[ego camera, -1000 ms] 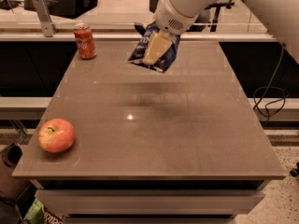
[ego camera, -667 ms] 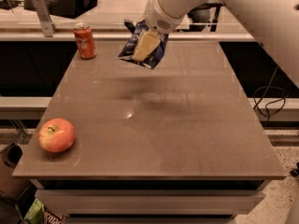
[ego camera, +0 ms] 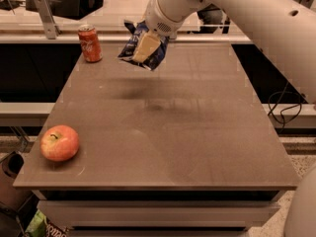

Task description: Move blue chip bag near coke can

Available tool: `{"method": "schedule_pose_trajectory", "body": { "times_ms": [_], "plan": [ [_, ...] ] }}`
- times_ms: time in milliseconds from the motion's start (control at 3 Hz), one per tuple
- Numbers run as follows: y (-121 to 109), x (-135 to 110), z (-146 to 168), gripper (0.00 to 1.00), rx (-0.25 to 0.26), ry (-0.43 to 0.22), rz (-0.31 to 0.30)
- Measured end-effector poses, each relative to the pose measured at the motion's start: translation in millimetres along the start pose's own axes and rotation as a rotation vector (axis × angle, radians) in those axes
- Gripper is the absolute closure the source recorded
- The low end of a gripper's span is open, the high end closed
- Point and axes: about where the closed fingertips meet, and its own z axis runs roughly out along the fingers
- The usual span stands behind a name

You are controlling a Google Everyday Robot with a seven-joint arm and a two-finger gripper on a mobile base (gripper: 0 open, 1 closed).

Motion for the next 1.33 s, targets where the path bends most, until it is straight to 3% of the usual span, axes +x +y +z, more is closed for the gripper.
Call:
{"method": "schedule_pose_trajectory", "body": {
  "times_ms": [667, 1333],
  "plan": [
    [-18.7, -22.9, 45.8, 1.00, -0.004, -0.059, -0.050],
    [-41.9, -36.4, 100.3, 1.00, 0.013, -0.141, -0.052]
  ]
}}
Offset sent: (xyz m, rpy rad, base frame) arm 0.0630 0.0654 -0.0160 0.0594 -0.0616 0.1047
